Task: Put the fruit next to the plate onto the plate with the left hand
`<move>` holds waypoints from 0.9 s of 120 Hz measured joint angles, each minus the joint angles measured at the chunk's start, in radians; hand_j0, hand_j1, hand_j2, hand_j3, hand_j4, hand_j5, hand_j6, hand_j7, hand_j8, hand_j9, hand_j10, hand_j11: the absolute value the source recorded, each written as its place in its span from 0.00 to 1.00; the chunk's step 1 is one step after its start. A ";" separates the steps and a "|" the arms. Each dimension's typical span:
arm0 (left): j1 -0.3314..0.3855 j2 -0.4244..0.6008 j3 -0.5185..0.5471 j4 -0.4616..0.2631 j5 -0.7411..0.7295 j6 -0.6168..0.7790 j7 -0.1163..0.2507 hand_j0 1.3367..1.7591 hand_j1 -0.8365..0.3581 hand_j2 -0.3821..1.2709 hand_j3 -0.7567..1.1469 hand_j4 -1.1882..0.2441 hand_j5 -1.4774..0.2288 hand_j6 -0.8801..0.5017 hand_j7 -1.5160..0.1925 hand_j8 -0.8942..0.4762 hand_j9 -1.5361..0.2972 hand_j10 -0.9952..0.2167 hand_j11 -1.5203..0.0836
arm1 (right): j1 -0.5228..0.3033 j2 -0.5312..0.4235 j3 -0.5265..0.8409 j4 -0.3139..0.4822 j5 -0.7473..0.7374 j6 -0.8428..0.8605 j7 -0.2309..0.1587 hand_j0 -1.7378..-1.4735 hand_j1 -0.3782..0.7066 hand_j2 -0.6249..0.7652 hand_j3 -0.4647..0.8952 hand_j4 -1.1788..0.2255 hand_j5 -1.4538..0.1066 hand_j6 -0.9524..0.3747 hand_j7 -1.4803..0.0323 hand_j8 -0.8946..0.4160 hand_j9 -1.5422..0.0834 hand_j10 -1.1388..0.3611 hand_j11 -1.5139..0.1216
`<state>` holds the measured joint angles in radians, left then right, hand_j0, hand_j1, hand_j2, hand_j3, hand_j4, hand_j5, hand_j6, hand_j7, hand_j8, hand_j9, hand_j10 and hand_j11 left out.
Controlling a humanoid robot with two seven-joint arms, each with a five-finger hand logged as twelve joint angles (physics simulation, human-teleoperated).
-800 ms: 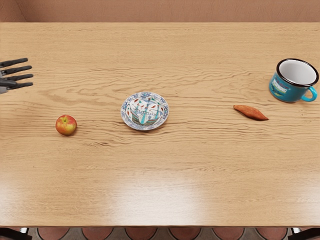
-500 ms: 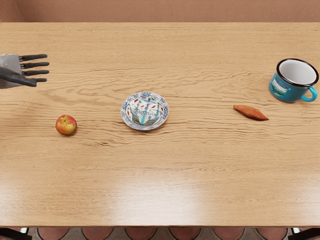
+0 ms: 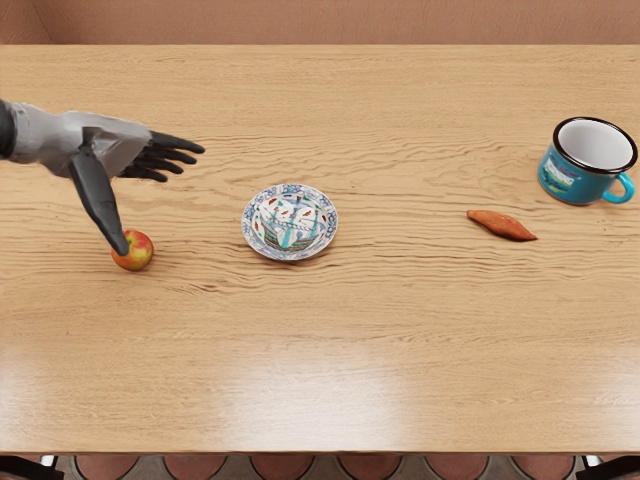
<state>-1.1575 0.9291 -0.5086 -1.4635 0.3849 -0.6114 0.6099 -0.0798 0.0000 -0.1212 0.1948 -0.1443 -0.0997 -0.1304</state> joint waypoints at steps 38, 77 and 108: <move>-0.008 -0.045 0.055 -0.136 0.480 0.136 0.001 0.76 0.99 0.23 0.40 0.82 0.86 0.63 0.88 0.65 0.83 0.81 0.94 | 0.000 0.000 0.000 0.000 0.000 0.000 0.000 0.30 0.05 0.45 0.34 0.83 0.92 0.70 0.96 0.67 0.94 0.75 0.91; 0.097 -0.146 0.281 -0.127 0.654 0.564 0.001 0.76 0.97 0.24 0.40 0.81 0.84 0.61 0.87 0.63 0.82 0.80 0.93 | 0.000 0.000 0.000 0.000 0.000 0.000 0.000 0.30 0.05 0.45 0.34 0.83 0.92 0.71 0.96 0.67 0.94 0.75 0.91; 0.156 -0.176 0.338 -0.081 0.727 0.747 0.001 0.76 0.85 0.25 0.40 0.73 0.76 0.53 0.78 0.55 0.74 0.70 0.83 | 0.000 0.000 0.000 0.000 0.000 0.000 0.000 0.30 0.05 0.45 0.34 0.83 0.92 0.70 0.96 0.67 0.94 0.75 0.91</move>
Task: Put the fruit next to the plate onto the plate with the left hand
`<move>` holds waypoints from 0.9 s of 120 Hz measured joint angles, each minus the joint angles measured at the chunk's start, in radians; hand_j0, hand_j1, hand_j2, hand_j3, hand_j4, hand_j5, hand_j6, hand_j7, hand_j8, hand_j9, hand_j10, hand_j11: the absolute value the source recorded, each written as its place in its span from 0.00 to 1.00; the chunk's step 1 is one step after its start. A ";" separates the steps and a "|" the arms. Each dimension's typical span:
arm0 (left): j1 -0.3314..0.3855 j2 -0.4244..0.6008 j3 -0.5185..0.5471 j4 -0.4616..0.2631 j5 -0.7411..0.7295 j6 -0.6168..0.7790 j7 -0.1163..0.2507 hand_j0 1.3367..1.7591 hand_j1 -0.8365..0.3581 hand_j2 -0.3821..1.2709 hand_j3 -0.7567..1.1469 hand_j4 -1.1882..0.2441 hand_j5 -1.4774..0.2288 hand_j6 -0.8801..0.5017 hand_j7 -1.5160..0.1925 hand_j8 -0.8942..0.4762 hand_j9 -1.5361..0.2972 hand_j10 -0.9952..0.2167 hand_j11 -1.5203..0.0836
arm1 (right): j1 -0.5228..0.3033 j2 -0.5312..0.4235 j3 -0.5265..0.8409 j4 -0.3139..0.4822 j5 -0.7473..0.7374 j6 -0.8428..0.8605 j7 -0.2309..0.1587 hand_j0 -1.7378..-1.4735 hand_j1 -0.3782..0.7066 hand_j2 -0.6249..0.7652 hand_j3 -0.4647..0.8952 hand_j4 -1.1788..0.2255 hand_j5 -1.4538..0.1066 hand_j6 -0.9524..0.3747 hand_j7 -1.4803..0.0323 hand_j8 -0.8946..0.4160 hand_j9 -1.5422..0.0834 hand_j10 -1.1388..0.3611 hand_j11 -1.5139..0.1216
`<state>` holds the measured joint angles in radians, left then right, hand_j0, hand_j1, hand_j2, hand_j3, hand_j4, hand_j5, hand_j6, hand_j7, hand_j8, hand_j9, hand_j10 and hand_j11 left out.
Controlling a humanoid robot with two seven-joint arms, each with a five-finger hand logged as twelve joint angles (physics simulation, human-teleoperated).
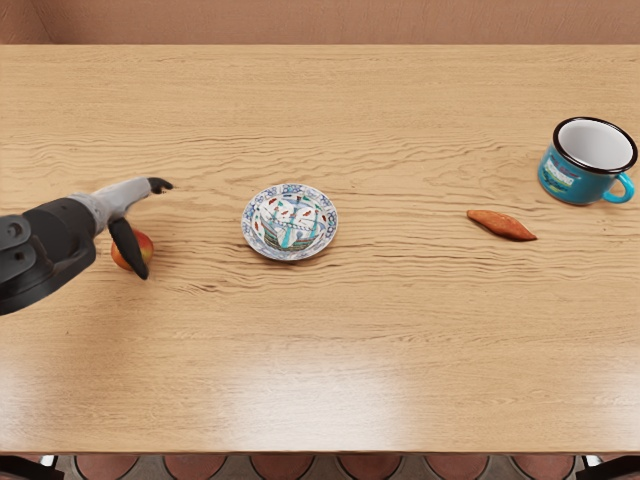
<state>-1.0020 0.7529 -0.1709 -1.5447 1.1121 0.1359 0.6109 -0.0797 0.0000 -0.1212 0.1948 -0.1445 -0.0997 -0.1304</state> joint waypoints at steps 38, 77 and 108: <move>0.045 -0.001 0.016 0.029 0.027 0.057 0.000 0.76 0.72 0.27 0.40 0.63 0.66 0.43 0.68 0.45 0.64 0.59 0.72 | 0.000 0.000 0.000 0.000 0.000 0.000 0.000 0.30 0.05 0.45 0.34 0.83 0.92 0.70 0.96 0.67 0.94 0.75 0.91; 0.056 -0.001 0.020 0.030 0.038 0.071 0.000 0.76 0.51 0.31 0.40 0.47 0.48 0.27 0.50 0.32 0.47 0.40 0.53 | 0.000 0.000 0.000 0.000 0.000 0.000 0.000 0.30 0.05 0.45 0.34 0.83 0.92 0.70 0.96 0.67 0.94 0.75 0.91; 0.065 -0.013 0.020 0.031 0.043 0.068 0.000 0.73 0.51 0.25 0.40 0.41 0.41 0.33 0.42 0.37 0.39 0.37 0.43 | 0.000 0.000 0.000 0.000 0.000 0.000 0.000 0.30 0.05 0.45 0.34 0.83 0.92 0.70 0.96 0.67 0.94 0.75 0.91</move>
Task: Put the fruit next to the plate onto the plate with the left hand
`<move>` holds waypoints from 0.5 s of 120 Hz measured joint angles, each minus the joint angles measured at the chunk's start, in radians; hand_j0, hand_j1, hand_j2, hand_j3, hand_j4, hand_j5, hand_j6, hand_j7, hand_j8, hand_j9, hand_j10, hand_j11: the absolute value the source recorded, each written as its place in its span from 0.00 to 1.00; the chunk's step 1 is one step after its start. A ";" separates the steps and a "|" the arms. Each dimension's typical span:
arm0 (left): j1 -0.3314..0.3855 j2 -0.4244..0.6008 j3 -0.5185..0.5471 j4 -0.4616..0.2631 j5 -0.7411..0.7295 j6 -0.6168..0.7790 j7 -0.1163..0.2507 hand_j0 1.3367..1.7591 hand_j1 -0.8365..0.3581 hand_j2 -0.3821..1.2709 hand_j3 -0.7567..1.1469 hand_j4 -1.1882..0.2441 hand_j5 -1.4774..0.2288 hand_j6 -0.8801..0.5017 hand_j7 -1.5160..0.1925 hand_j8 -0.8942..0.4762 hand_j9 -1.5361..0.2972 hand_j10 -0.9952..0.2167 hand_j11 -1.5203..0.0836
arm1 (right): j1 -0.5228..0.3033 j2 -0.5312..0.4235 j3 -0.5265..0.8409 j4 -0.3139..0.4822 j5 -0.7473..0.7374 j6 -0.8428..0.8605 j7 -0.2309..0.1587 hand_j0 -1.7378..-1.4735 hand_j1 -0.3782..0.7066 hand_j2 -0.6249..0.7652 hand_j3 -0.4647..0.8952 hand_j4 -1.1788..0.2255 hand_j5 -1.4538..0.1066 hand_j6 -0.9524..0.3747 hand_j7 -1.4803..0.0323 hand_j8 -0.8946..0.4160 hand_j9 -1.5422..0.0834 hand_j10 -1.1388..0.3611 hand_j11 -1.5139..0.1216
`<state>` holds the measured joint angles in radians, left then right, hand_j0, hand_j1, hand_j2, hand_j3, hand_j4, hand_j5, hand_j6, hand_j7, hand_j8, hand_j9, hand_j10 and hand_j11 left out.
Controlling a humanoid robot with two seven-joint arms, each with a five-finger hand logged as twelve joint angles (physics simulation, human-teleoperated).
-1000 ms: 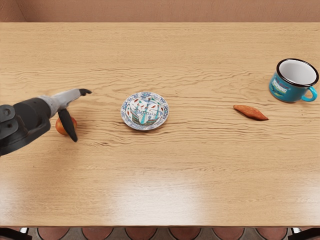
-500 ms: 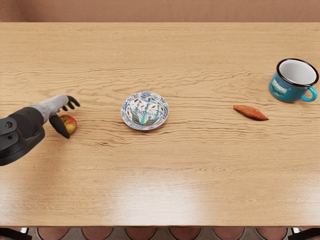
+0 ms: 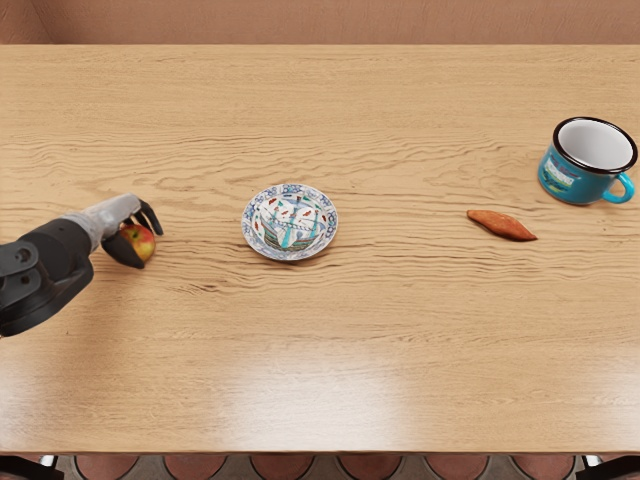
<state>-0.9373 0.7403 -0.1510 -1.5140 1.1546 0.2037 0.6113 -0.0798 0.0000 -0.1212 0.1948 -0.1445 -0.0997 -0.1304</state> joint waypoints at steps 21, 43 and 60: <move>-0.008 -0.001 -0.014 0.001 -0.047 -0.002 -0.001 0.74 0.49 0.36 0.40 0.38 0.37 0.31 0.39 0.36 0.36 0.35 0.40 | 0.000 0.000 0.000 0.000 0.000 0.000 0.000 0.30 0.05 0.45 0.34 0.83 0.92 0.70 0.96 0.67 0.94 0.75 0.91; -0.021 -0.013 -0.141 0.026 -0.192 -0.013 0.000 0.74 0.45 0.39 0.40 0.38 0.34 0.36 0.36 0.39 0.35 0.38 0.39 | 0.000 0.000 0.000 0.000 0.000 0.000 0.000 0.30 0.05 0.45 0.34 0.83 0.92 0.71 0.96 0.67 0.94 0.75 0.91; -0.041 -0.084 -0.241 0.040 -0.259 -0.036 0.000 0.75 0.46 0.39 0.40 0.38 0.33 0.34 0.35 0.38 0.35 0.37 0.39 | 0.000 0.000 0.000 0.000 0.000 0.000 0.000 0.30 0.05 0.45 0.34 0.83 0.92 0.71 0.96 0.67 0.94 0.75 0.91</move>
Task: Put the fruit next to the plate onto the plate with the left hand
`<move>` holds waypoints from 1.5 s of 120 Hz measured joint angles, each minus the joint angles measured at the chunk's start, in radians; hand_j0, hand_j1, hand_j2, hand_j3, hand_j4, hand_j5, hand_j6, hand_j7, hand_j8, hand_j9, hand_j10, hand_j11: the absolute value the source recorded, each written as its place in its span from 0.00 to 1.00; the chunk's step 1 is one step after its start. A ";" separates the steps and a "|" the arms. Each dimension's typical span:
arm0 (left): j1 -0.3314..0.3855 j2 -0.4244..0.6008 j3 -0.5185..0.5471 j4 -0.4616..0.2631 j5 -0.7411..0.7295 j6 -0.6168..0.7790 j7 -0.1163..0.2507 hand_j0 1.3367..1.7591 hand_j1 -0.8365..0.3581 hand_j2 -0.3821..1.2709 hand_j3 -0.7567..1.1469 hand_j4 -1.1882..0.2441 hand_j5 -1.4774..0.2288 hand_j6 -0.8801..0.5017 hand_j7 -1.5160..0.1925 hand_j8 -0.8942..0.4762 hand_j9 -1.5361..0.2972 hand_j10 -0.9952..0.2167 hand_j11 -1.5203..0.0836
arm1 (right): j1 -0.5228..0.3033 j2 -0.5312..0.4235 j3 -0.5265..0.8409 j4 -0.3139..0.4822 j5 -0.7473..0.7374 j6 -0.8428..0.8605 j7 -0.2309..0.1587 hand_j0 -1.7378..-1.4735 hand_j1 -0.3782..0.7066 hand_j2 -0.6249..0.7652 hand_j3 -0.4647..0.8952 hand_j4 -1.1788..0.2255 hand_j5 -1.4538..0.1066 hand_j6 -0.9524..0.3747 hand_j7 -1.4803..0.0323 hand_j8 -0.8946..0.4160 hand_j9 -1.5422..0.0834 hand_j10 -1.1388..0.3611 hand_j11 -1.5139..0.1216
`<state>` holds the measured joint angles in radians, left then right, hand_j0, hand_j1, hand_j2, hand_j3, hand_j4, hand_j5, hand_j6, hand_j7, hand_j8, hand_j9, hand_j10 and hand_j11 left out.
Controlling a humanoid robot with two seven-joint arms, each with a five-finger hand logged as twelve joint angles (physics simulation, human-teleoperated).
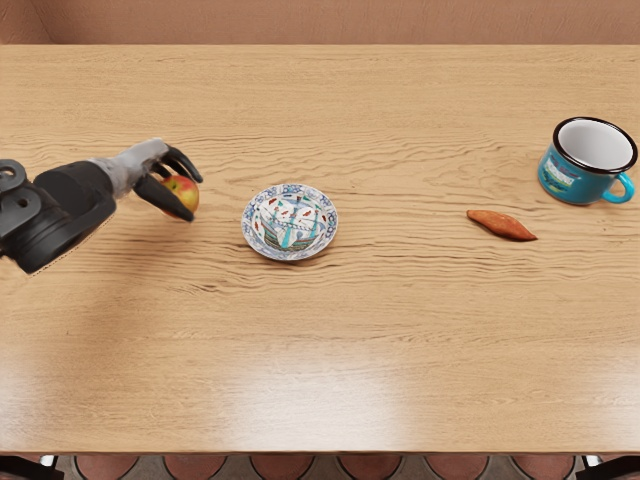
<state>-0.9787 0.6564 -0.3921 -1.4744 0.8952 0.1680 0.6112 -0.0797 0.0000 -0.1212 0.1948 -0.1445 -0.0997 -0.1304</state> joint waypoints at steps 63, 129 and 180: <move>-0.037 -0.317 -0.029 0.148 -0.019 -0.009 0.000 0.75 0.43 0.41 0.40 0.38 0.31 0.38 0.34 0.41 0.33 0.40 0.39 | 0.000 0.000 0.000 0.000 0.000 0.000 0.000 0.30 0.05 0.45 0.34 0.83 0.92 0.71 0.96 0.67 0.94 0.75 0.91; -0.086 -0.342 -0.002 0.184 -0.022 -0.062 0.000 0.76 0.84 0.27 0.40 0.71 0.73 0.54 0.75 0.57 0.71 0.69 0.80 | 0.000 0.000 0.000 0.000 0.000 0.000 0.000 0.30 0.05 0.45 0.34 0.83 0.92 0.70 0.96 0.67 0.94 0.75 0.91; -0.001 0.091 -0.345 0.188 -0.774 -0.729 0.000 0.76 0.94 0.24 0.40 0.79 0.83 0.60 0.85 0.62 0.80 0.78 0.91 | 0.000 0.000 0.000 0.000 0.000 0.000 0.000 0.30 0.05 0.45 0.34 0.83 0.92 0.70 0.96 0.67 0.94 0.75 0.91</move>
<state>-0.9798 0.7471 -0.7373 -1.2863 0.1209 -0.5614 0.6109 -0.0798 0.0000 -0.1212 0.1948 -0.1446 -0.0997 -0.1304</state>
